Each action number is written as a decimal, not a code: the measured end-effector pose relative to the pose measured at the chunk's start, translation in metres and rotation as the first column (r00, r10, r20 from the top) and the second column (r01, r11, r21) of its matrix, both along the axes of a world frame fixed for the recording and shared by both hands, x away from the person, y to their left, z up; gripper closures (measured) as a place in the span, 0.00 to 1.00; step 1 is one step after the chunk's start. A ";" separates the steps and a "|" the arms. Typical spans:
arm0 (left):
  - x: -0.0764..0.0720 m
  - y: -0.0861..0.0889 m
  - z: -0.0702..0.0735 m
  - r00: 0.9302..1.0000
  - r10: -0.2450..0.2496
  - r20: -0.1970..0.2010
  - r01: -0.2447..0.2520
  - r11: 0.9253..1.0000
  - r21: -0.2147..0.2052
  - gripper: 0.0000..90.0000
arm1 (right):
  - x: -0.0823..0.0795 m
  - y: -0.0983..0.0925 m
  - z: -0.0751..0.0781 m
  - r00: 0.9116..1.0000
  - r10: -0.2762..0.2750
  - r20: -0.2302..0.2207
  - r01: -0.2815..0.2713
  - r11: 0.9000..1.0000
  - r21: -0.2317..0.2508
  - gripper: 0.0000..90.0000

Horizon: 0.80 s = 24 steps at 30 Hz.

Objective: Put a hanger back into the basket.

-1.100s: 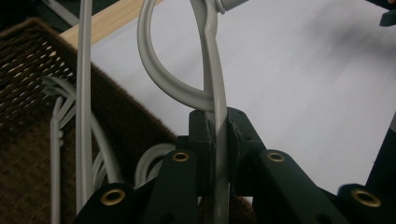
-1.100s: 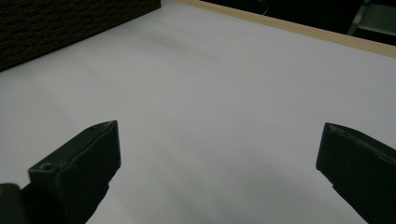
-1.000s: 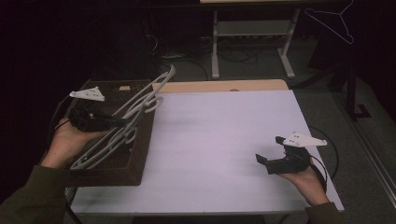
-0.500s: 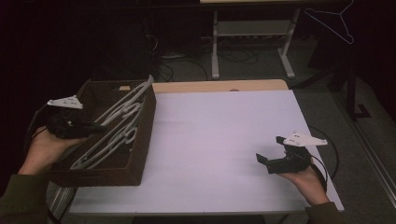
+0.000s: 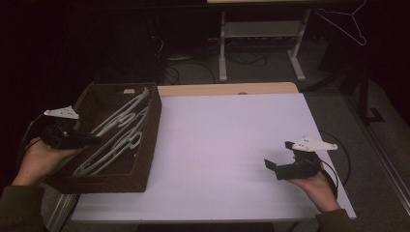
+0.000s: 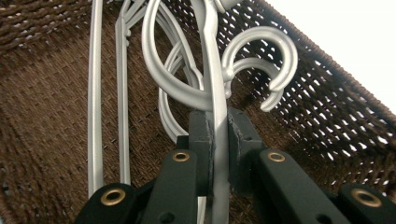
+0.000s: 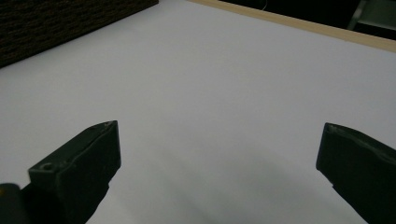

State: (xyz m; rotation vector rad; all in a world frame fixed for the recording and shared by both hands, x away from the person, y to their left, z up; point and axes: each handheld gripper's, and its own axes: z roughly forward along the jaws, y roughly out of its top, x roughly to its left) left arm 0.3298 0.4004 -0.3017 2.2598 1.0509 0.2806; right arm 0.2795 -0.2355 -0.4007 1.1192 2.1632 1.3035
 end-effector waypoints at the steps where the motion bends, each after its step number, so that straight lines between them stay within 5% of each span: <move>1: 0.001 -0.001 -0.002 1.000 -0.005 -0.004 0.005 1.000 0.006 0.91 | 0.000 0.000 0.000 1.000 0.000 0.000 0.000 1.000 0.000 0.00; 8: 0.010 -0.009 -0.017 0.999 -0.025 -0.036 0.027 0.999 0.039 0.91 | 0.000 -0.001 0.000 1.000 0.000 -0.001 0.000 1.000 0.004 0.00; 24: 0.014 0.000 -0.044 0.993 -0.031 -0.111 0.033 0.999 0.021 0.91 | 0.000 -0.001 0.001 1.000 -0.001 -0.001 0.001 1.000 0.001 0.00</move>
